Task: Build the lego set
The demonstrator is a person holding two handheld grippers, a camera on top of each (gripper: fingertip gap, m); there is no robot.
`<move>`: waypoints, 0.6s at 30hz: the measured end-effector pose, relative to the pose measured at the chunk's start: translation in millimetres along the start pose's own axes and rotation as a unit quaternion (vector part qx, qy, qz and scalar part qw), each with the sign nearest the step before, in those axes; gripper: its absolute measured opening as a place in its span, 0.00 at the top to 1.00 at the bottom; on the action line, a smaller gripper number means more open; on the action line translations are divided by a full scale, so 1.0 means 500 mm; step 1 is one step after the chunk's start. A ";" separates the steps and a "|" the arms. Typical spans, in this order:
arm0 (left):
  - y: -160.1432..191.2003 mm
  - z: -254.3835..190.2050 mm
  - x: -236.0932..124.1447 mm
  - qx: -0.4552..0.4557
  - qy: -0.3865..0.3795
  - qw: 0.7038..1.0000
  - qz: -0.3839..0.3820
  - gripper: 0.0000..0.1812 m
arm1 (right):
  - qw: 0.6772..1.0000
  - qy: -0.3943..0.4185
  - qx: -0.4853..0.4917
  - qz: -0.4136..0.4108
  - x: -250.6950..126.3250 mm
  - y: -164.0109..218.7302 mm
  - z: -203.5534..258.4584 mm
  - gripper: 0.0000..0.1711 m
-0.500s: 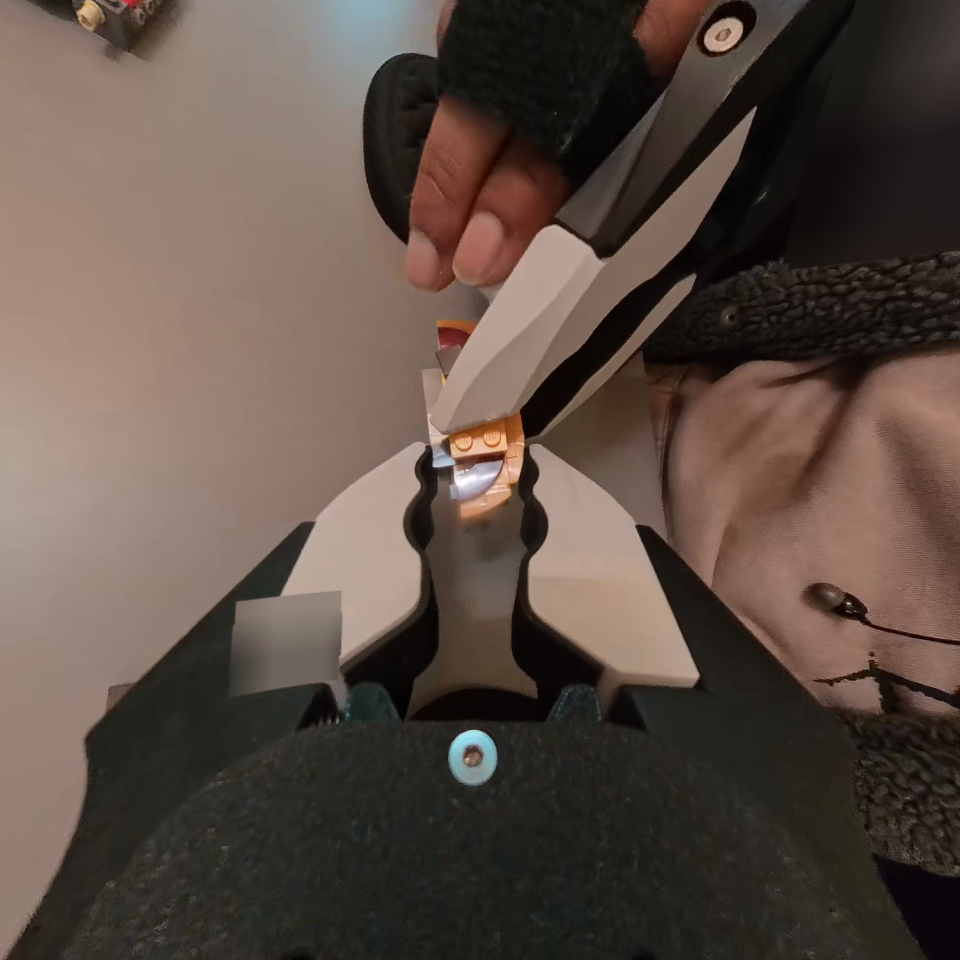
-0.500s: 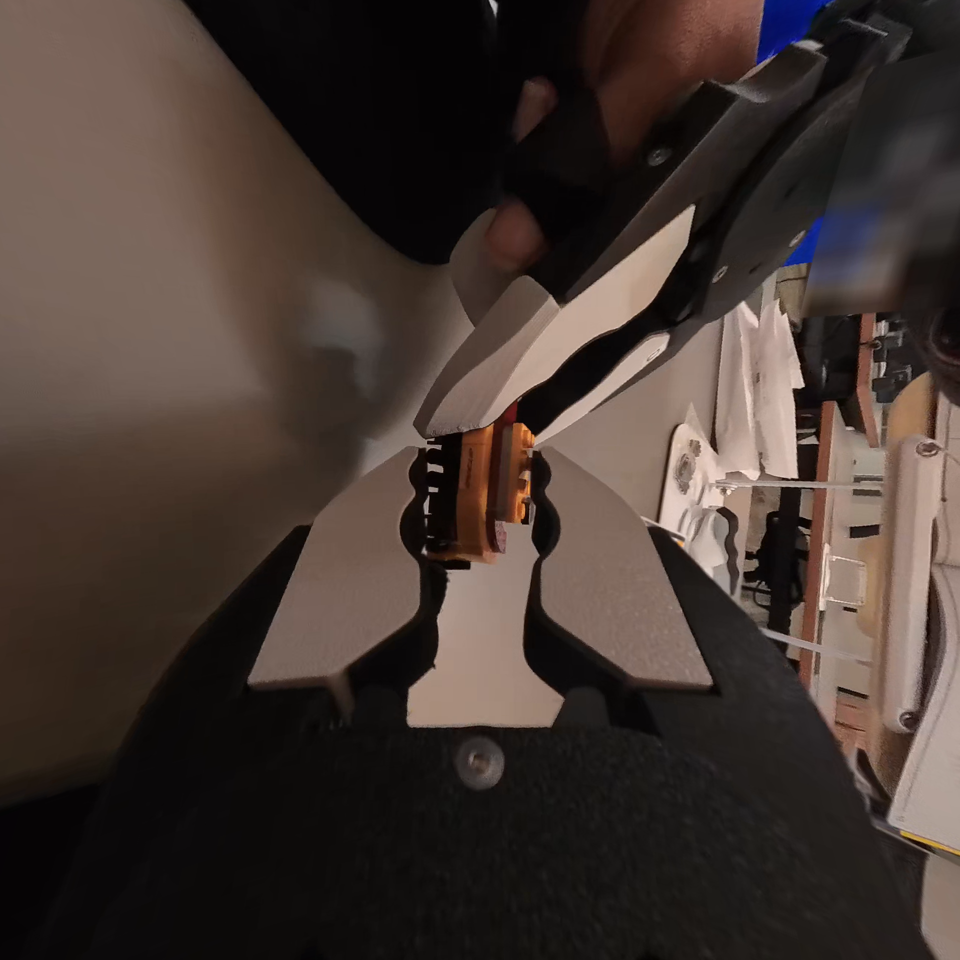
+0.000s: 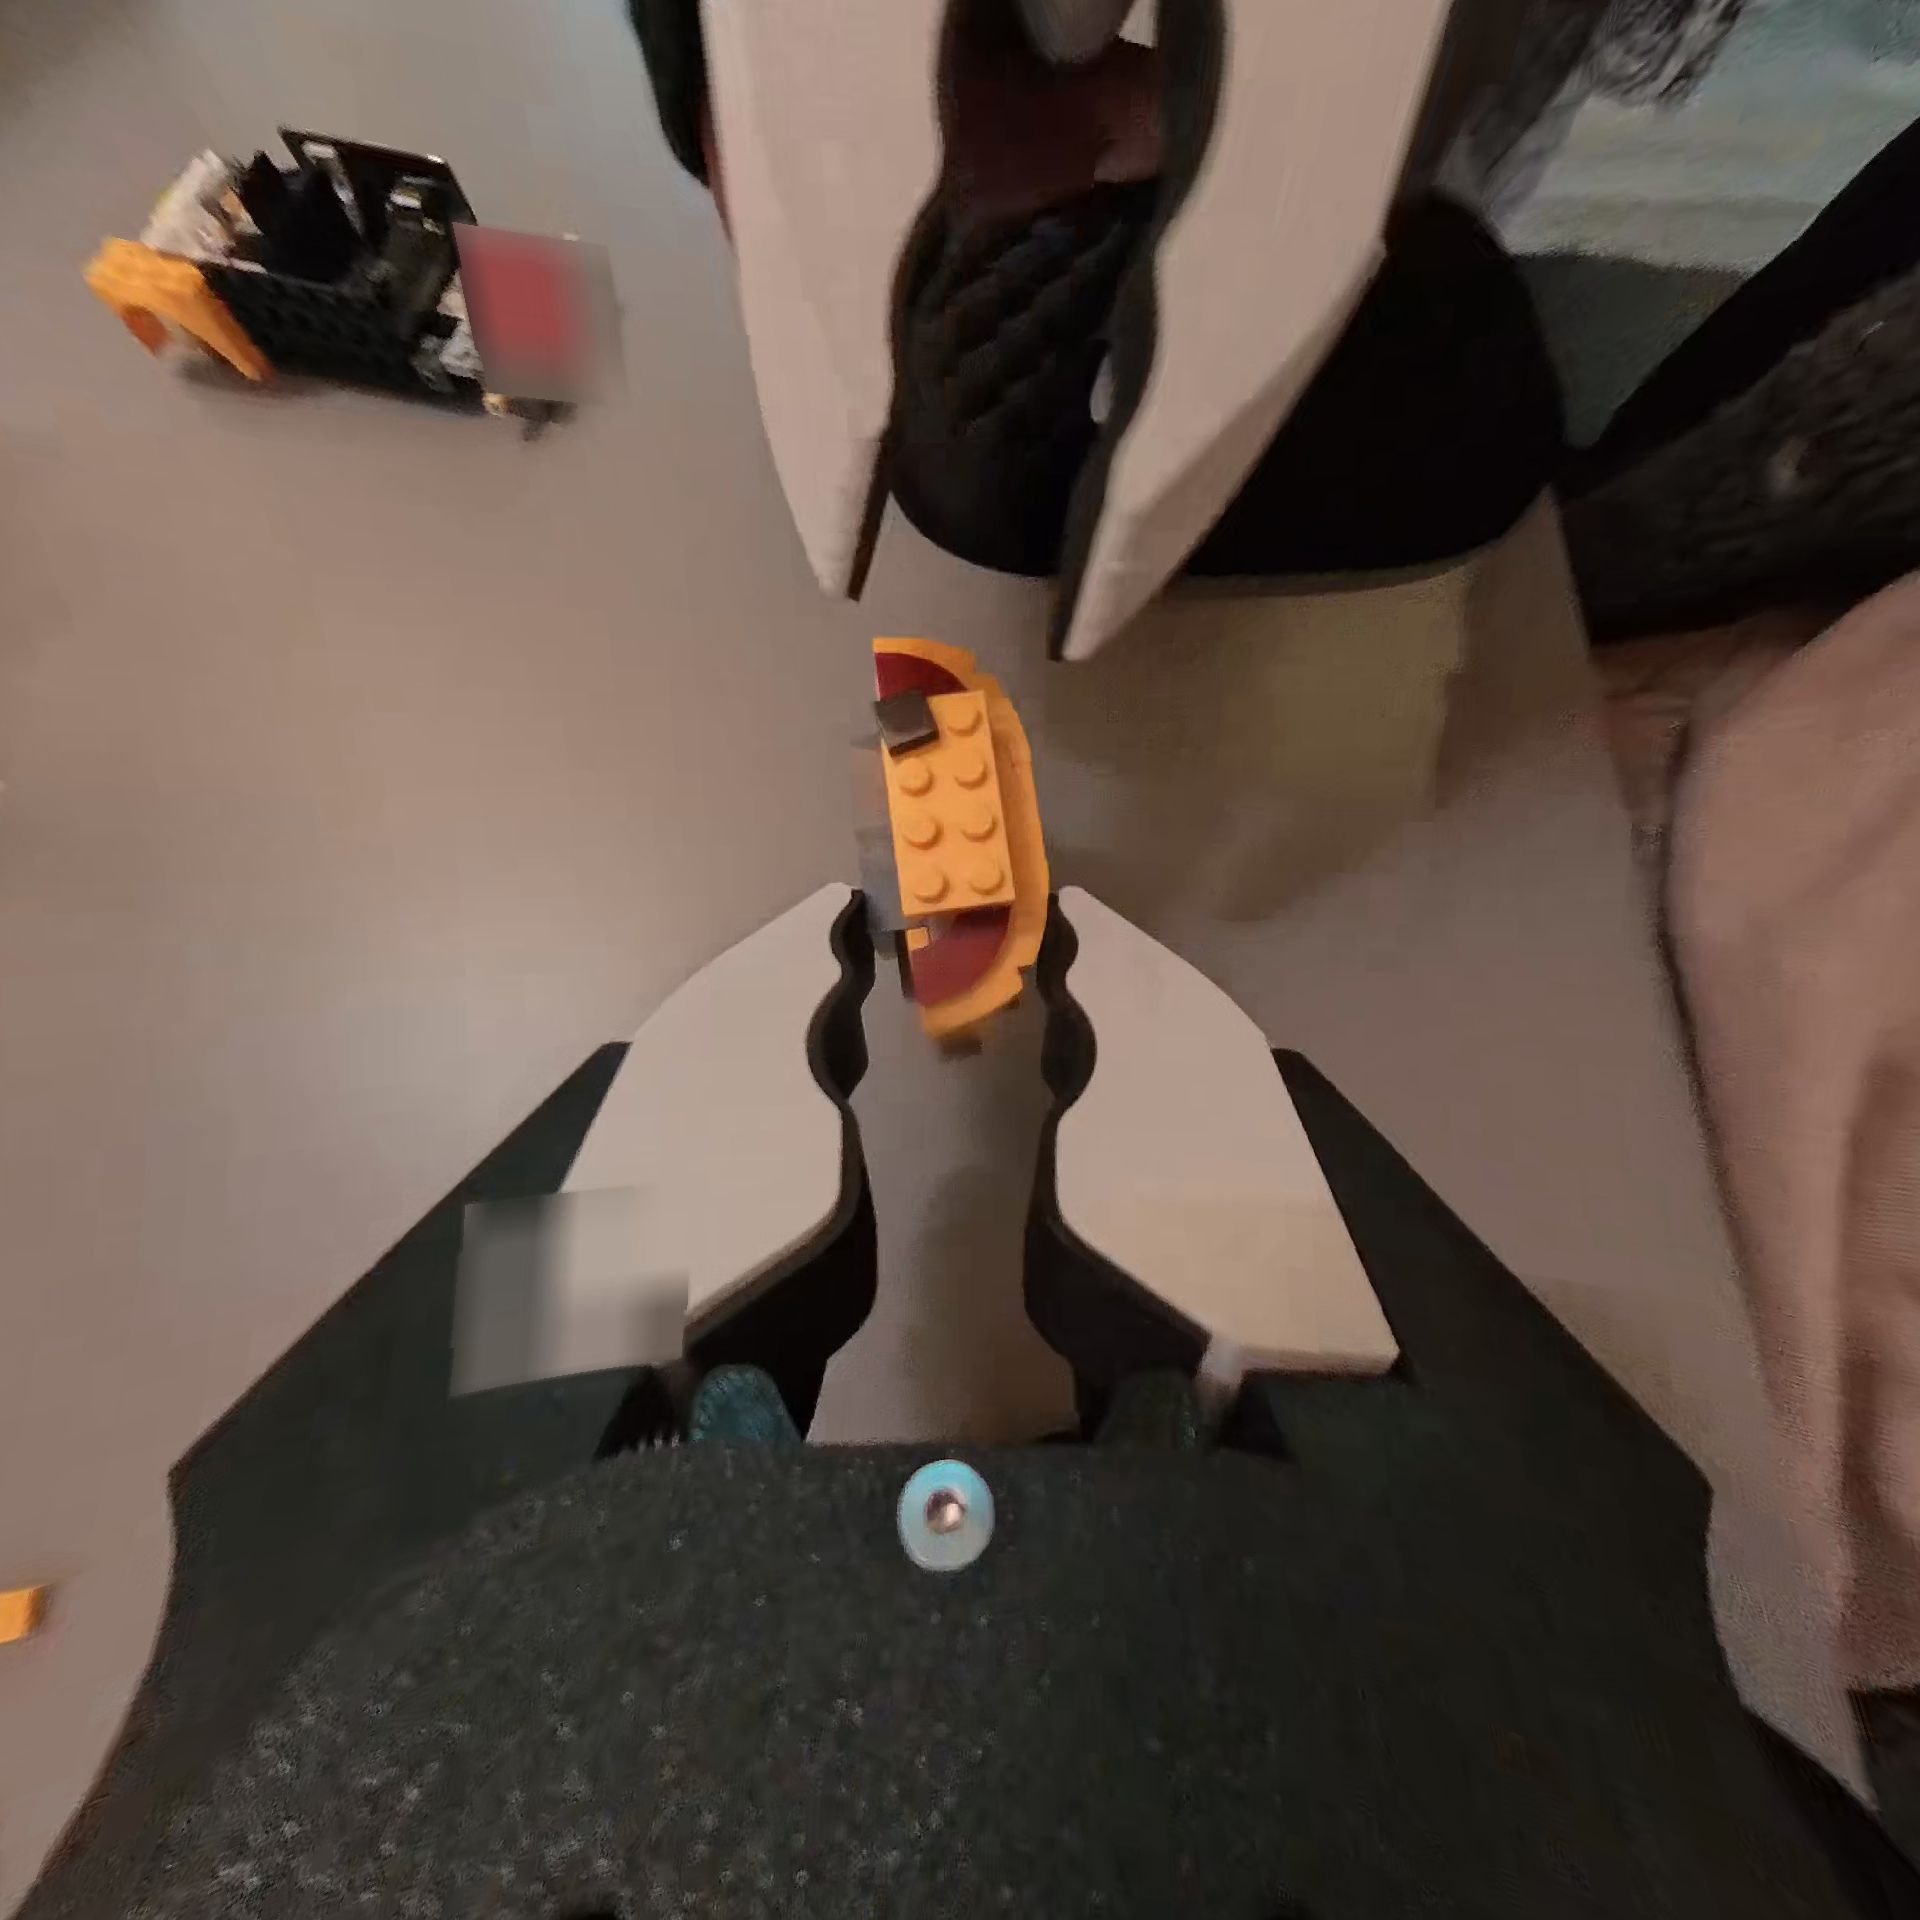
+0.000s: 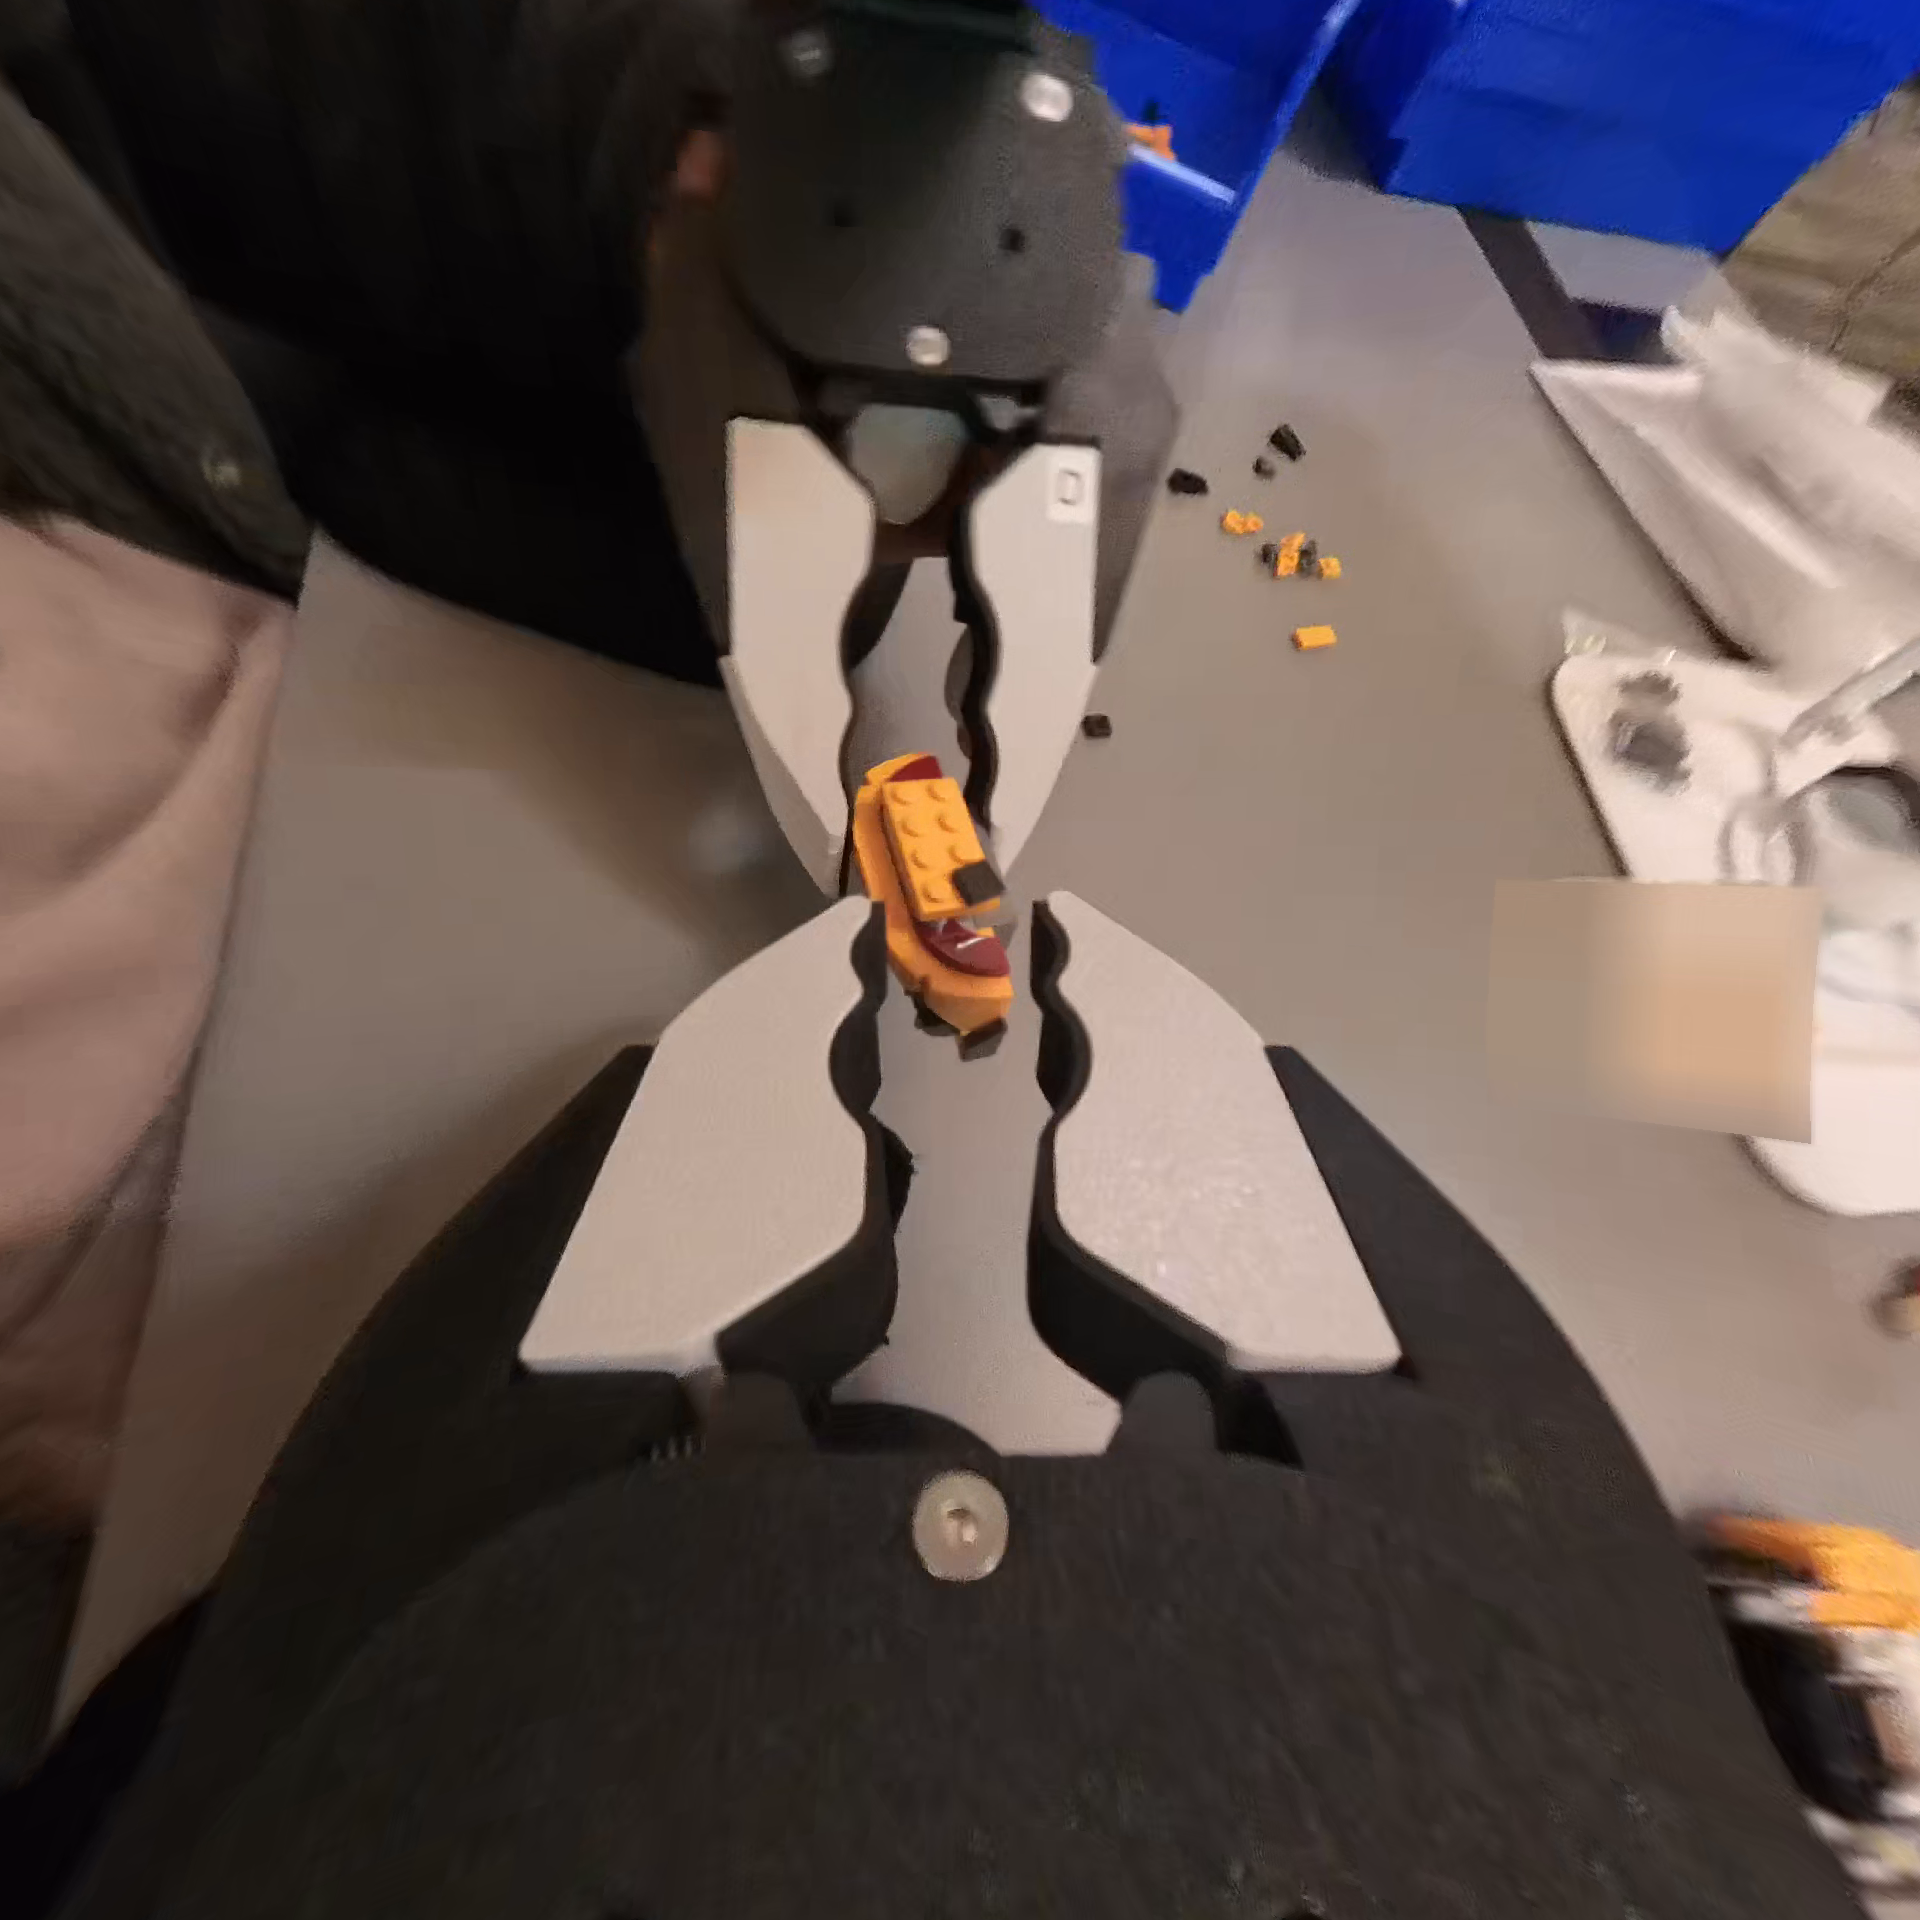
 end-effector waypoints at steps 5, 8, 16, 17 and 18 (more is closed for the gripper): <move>0.000 -0.010 0.009 0.094 -0.086 0.992 0.016 0.83 | 0.988 -0.007 0.152 -0.042 -0.001 0.036 -0.026 0.83; 0.001 -0.015 0.009 0.125 -0.113 0.986 0.016 0.83 | 0.990 0.025 0.115 -0.082 -0.010 0.042 -0.023 0.87; 0.003 -0.019 0.017 0.173 -0.138 0.975 0.027 0.83 | 0.999 0.021 -0.012 -0.043 0.013 0.025 0.002 0.93; 0.003 -0.020 0.017 0.175 -0.139 0.974 0.028 0.83 | 0.999 0.018 -0.005 -0.043 0.015 0.024 -0.003 0.94; 0.003 -0.021 0.017 0.177 -0.140 0.974 0.030 0.83 | 0.999 0.015 -0.002 -0.043 0.017 0.023 -0.005 0.96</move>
Point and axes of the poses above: each gripper's, where its closed fingertips meet, x out along the fingers, y out of its underside, z = x × y across the jaws, the point moved 8 cm from there along -x, back along the fingers, and after that the axes turned 6 degrees about -z, right-handed, at the moved point
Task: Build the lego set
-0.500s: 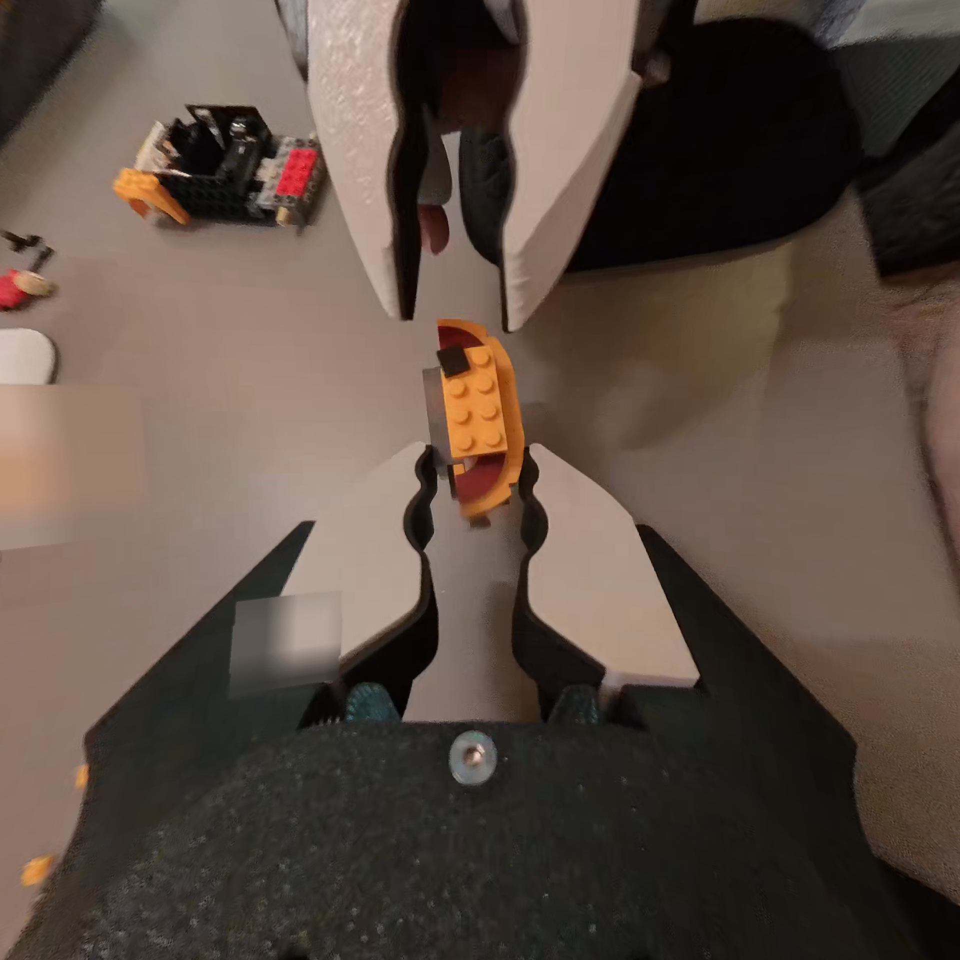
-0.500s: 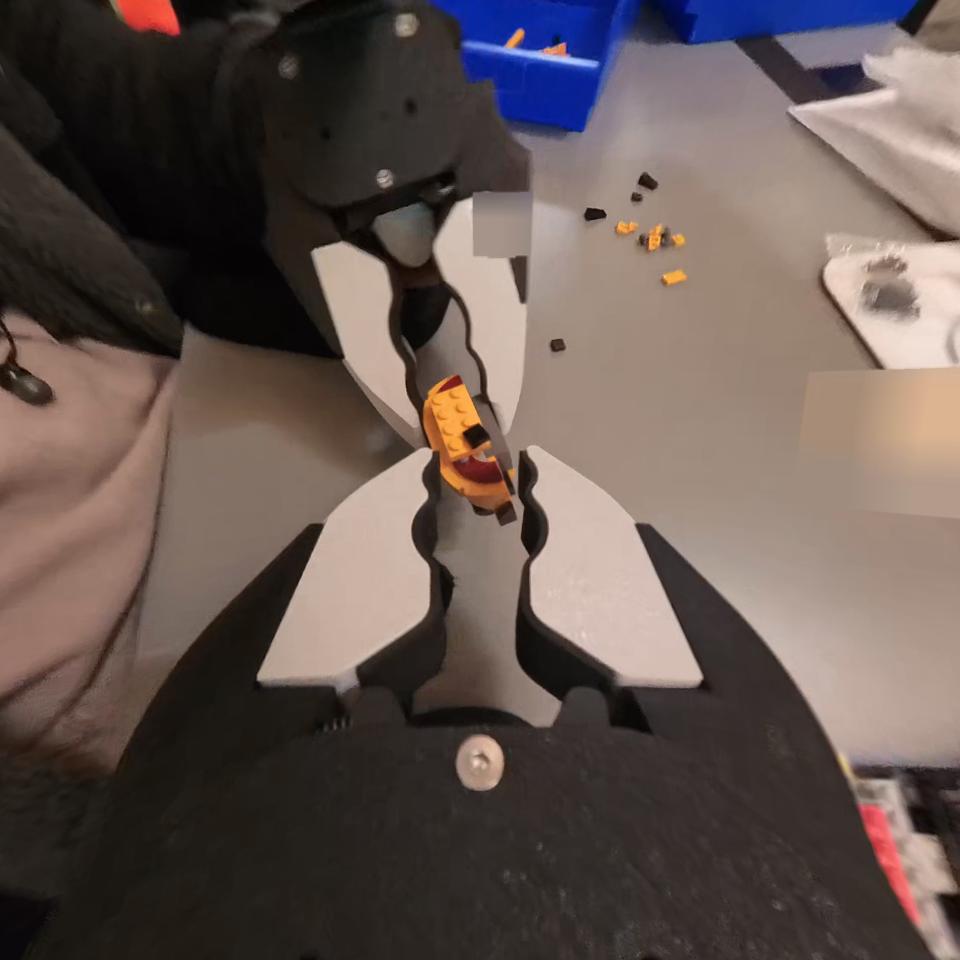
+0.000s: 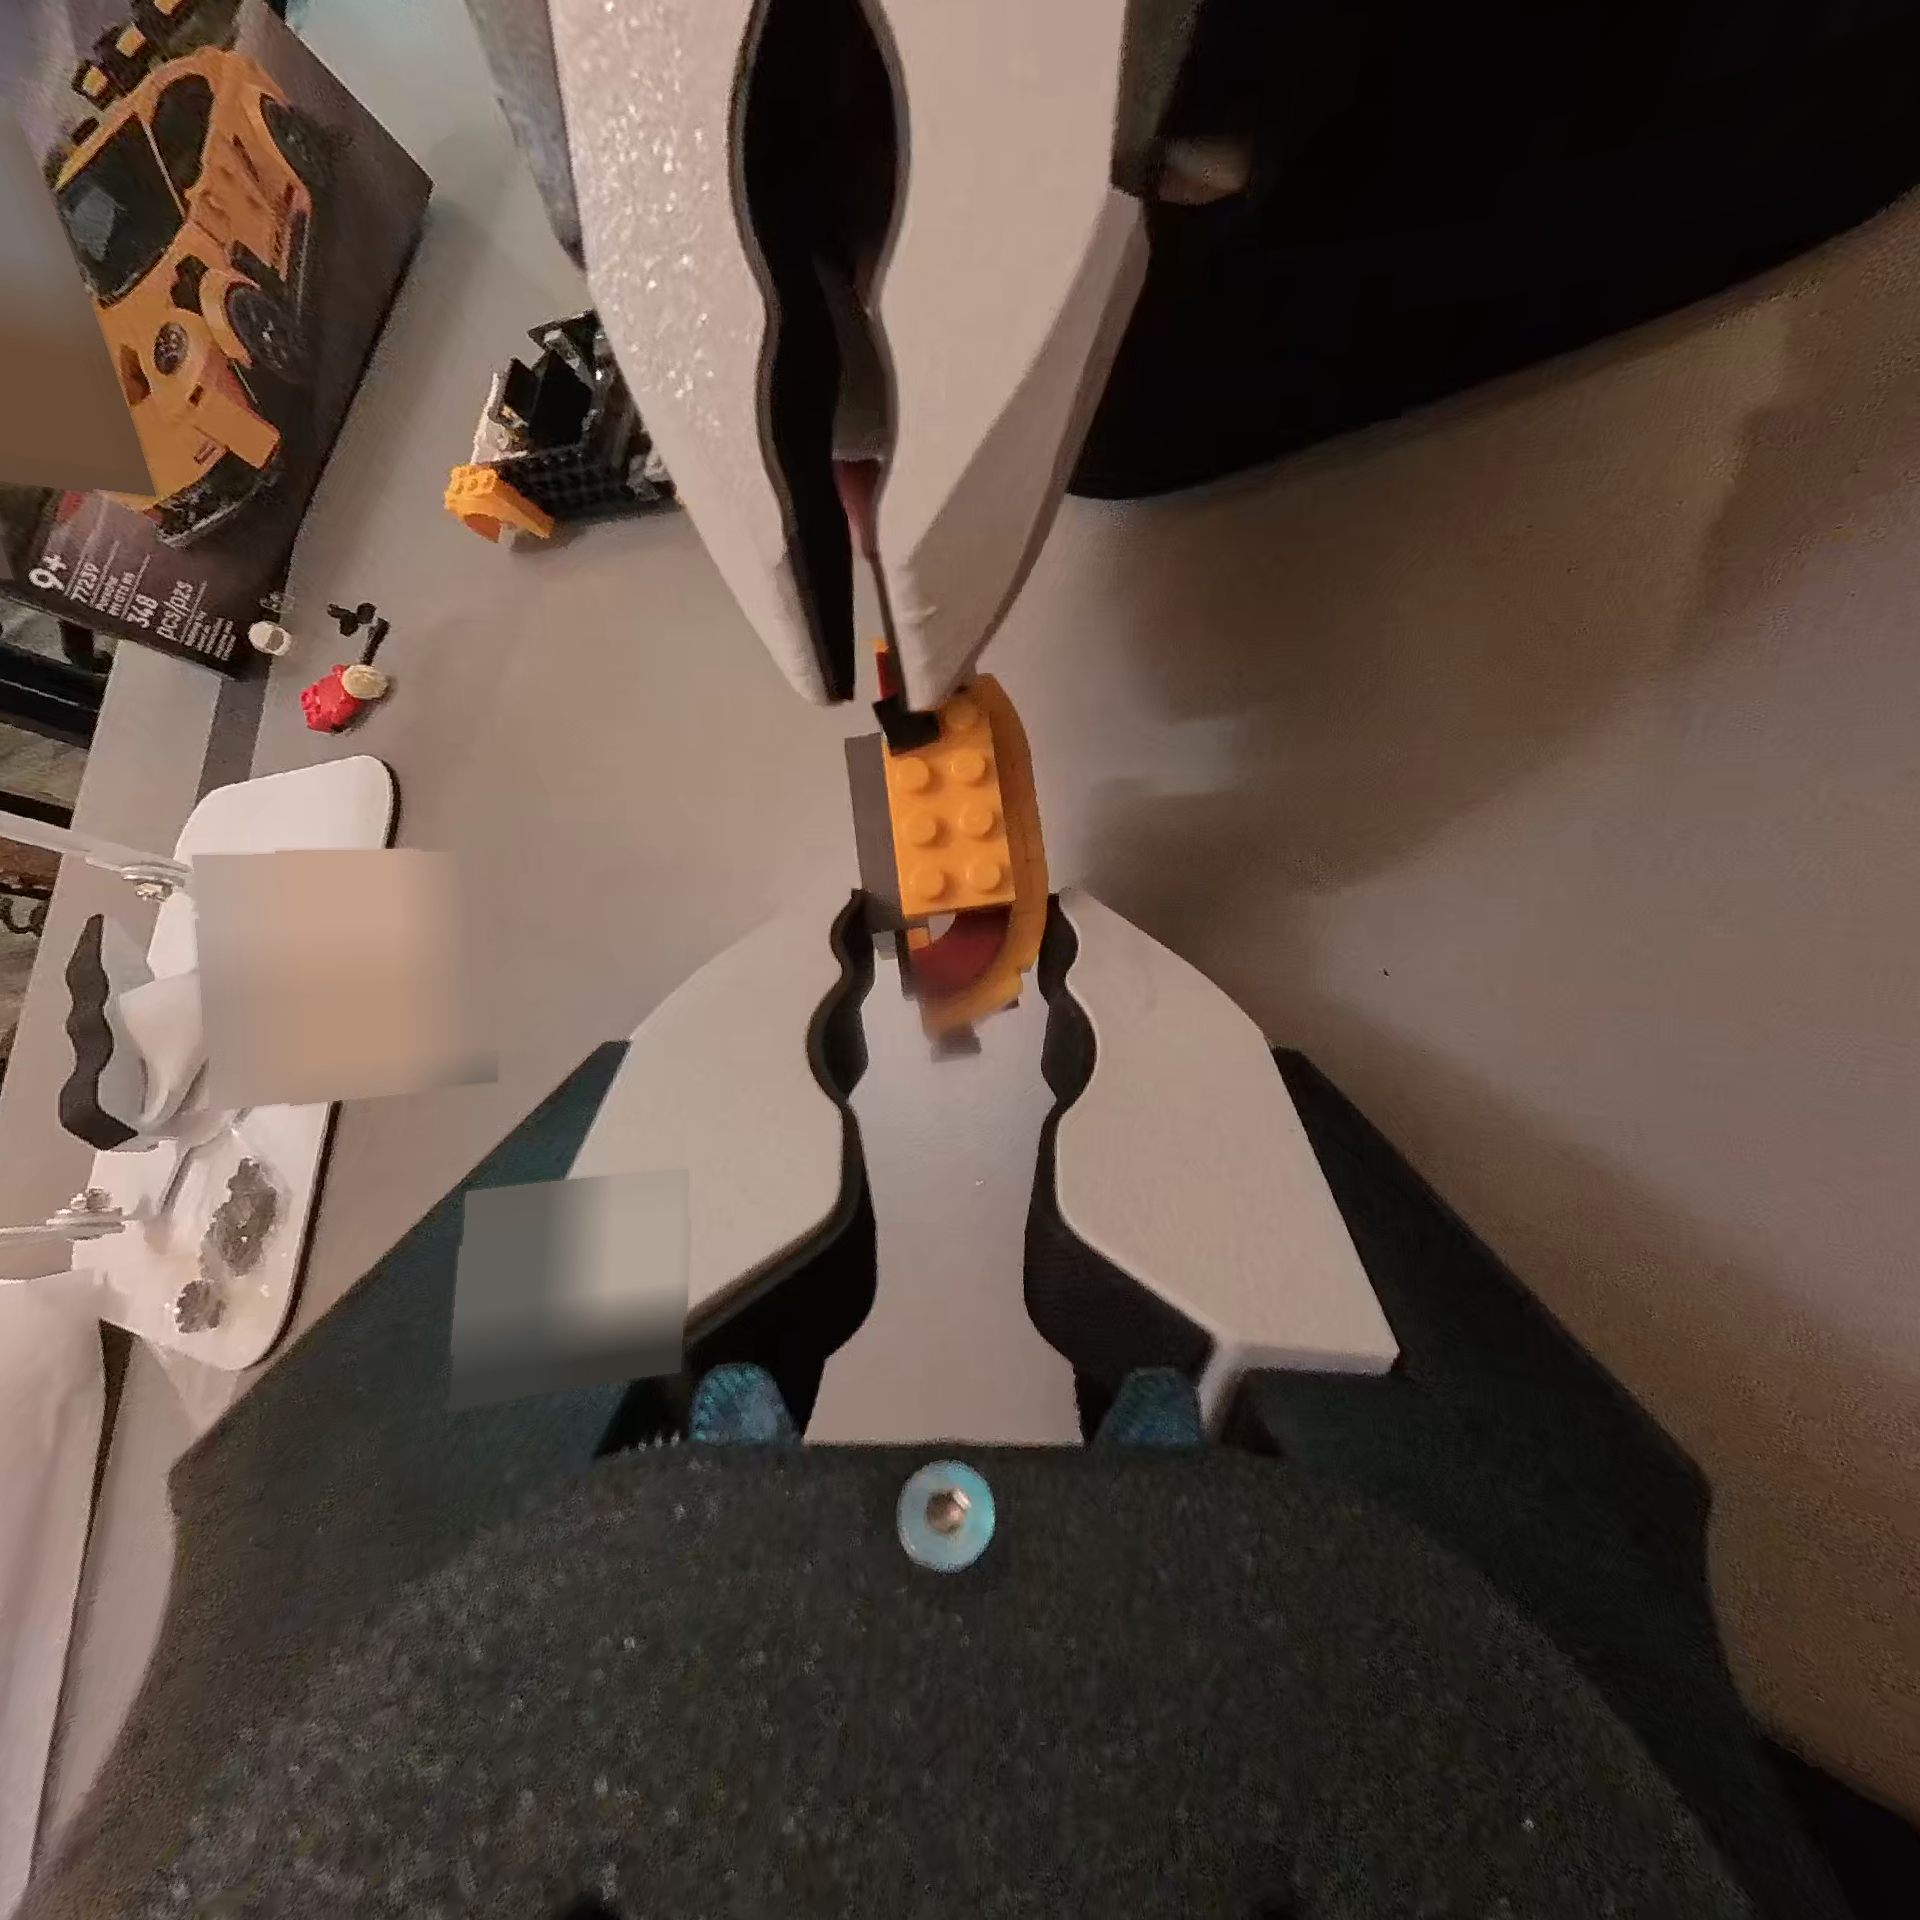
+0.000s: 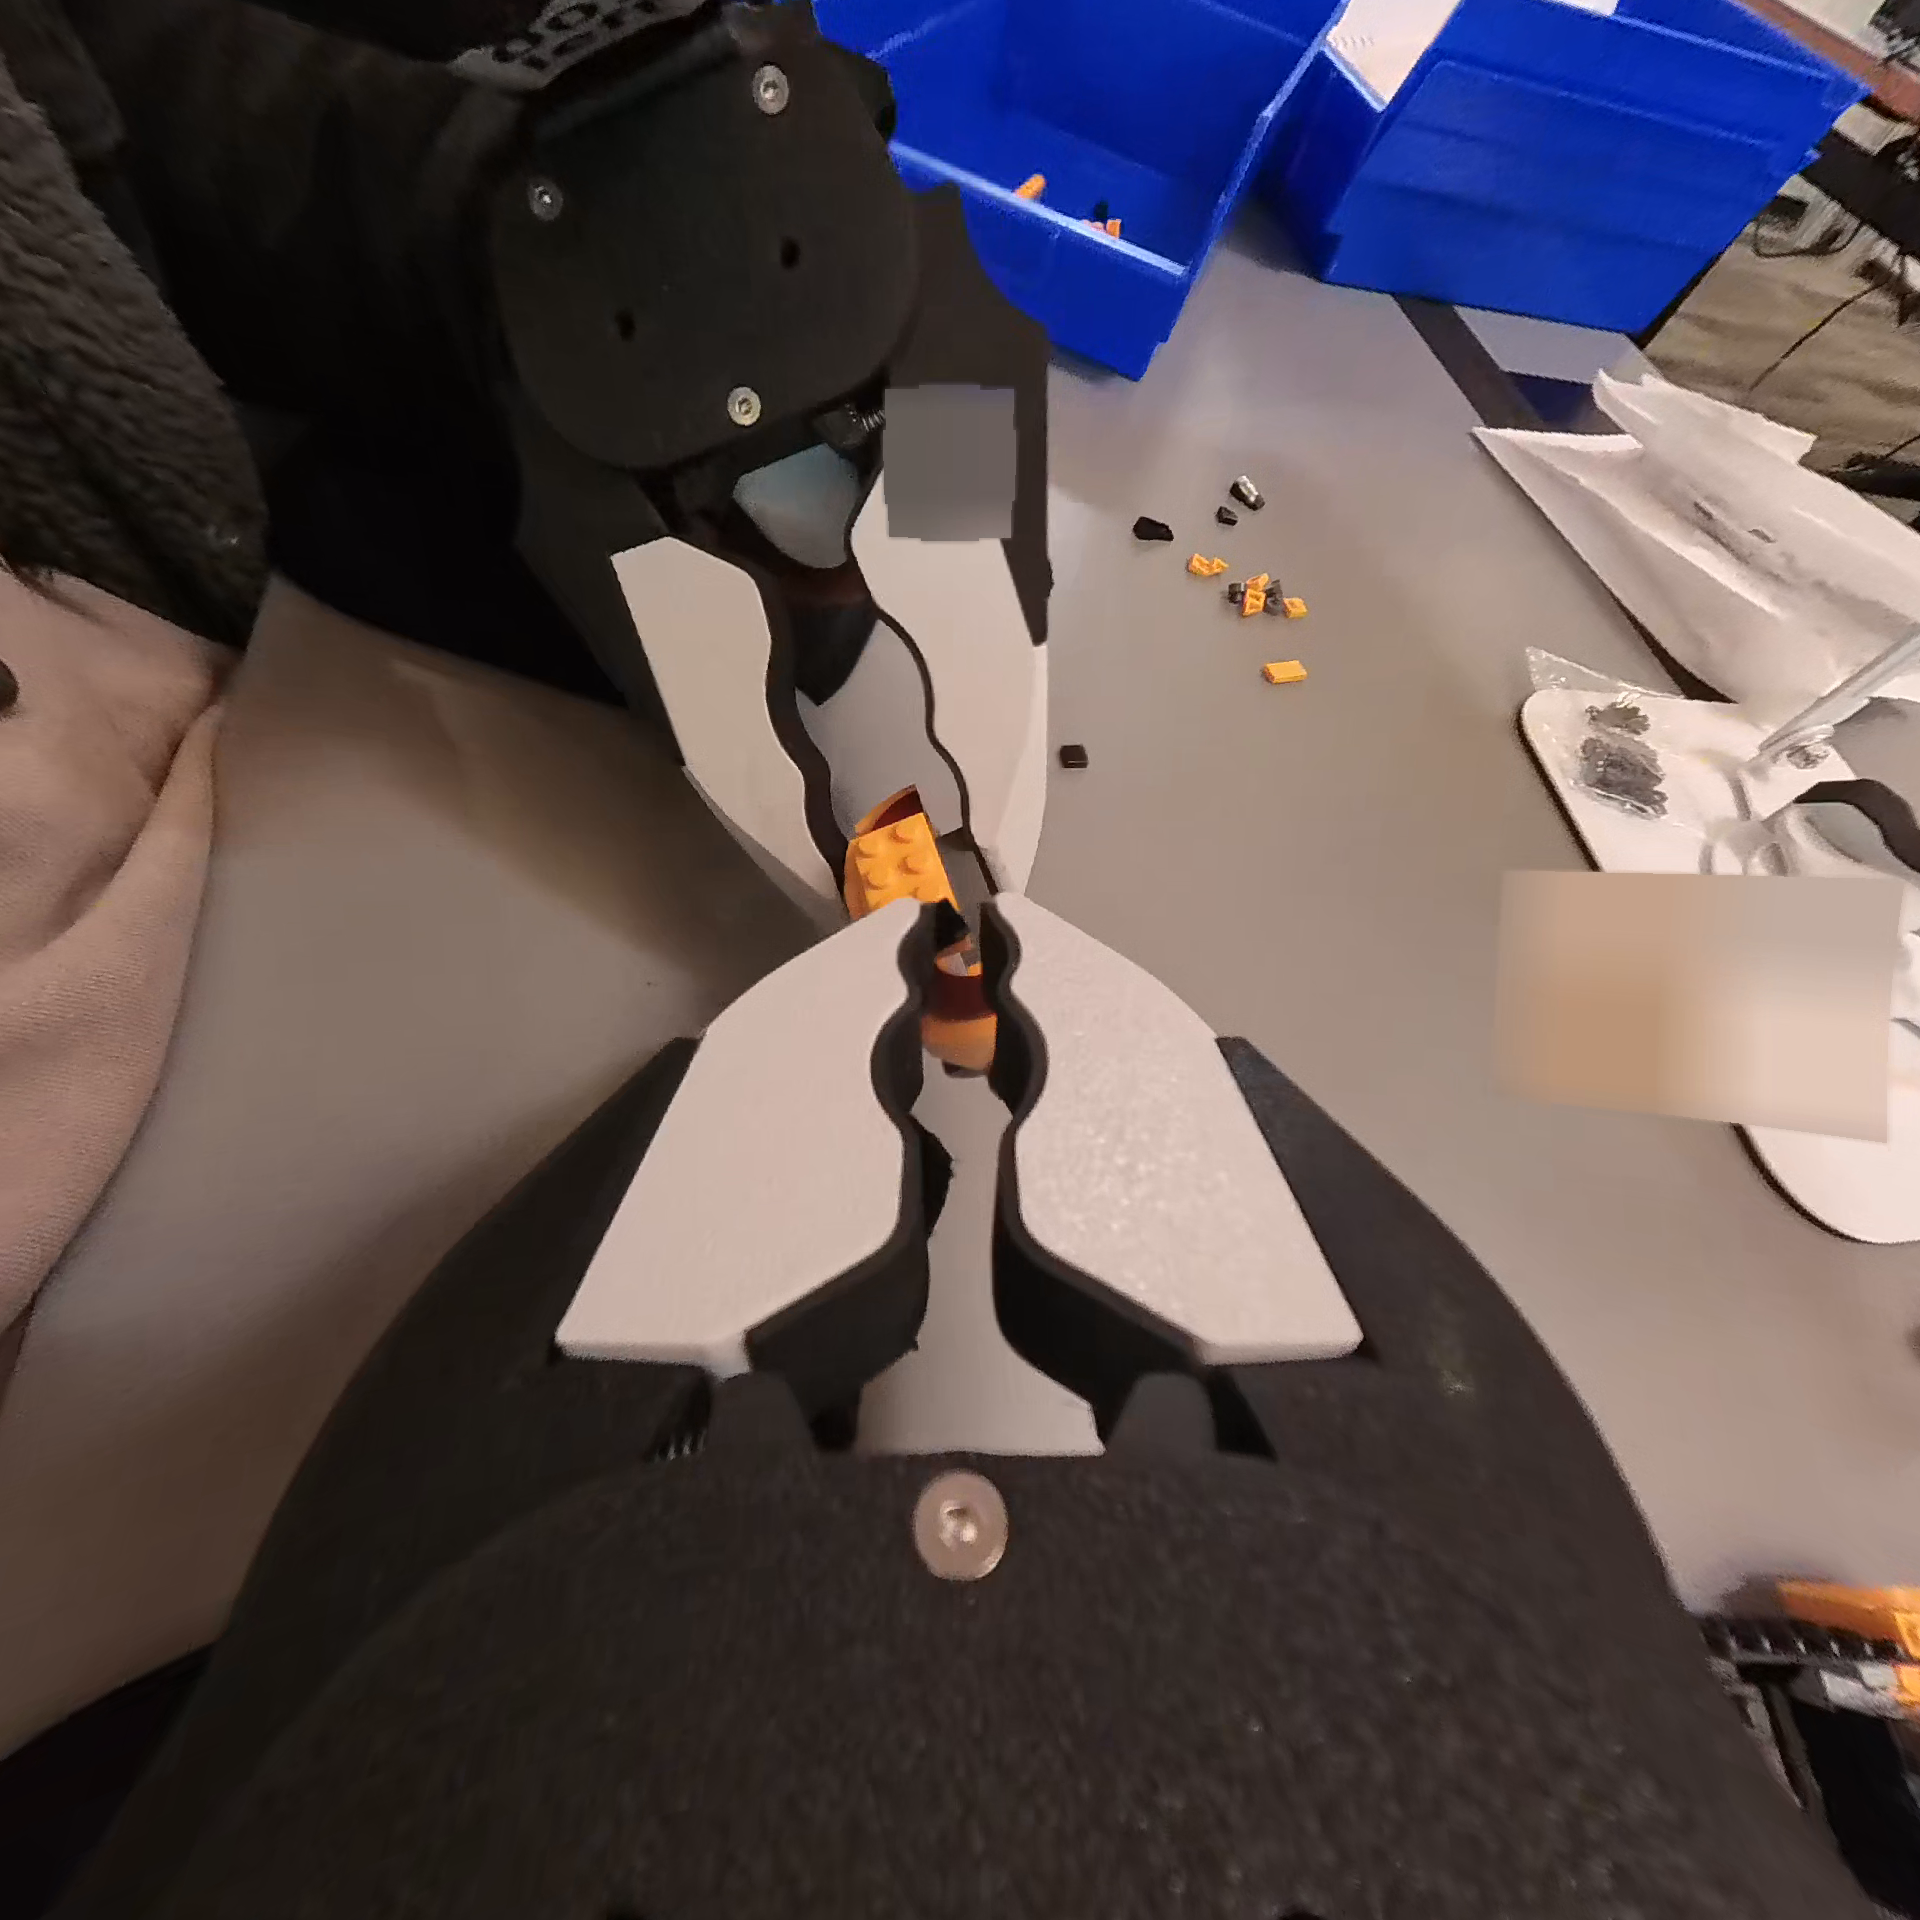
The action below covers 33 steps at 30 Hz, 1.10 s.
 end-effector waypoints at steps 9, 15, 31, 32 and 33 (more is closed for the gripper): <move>0.007 -0.003 0.006 -0.002 0.005 1.000 0.010 0.83 | 0.999 -0.018 -0.009 0.036 0.010 0.004 0.002 0.95; 0.019 -0.013 0.017 -0.042 0.056 0.997 0.024 0.83 | 0.996 -0.046 0.031 0.067 0.022 0.021 0.001 0.93; 0.043 -0.019 0.030 -0.118 0.146 0.982 0.018 0.79 | 0.985 -0.118 0.081 0.096 0.041 0.049 0.005 0.91; 0.044 -0.015 0.027 -0.126 0.146 0.981 0.013 0.76 | 0.984 -0.119 0.085 0.097 0.042 0.049 0.005 0.91; 0.044 -0.009 0.022 -0.134 0.147 0.980 -0.001 0.75 | 0.984 -0.121 0.089 0.099 0.042 0.048 0.004 0.91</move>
Point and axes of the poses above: each gripper's, where its closed fingertips meet, x out along the fingers, y out of its underside, z = x × y across the jaws, the point moved 8 cm from there along -x, back along the fingers, and after that the axes turned 6 degrees about -z, right-handed, at the moved point
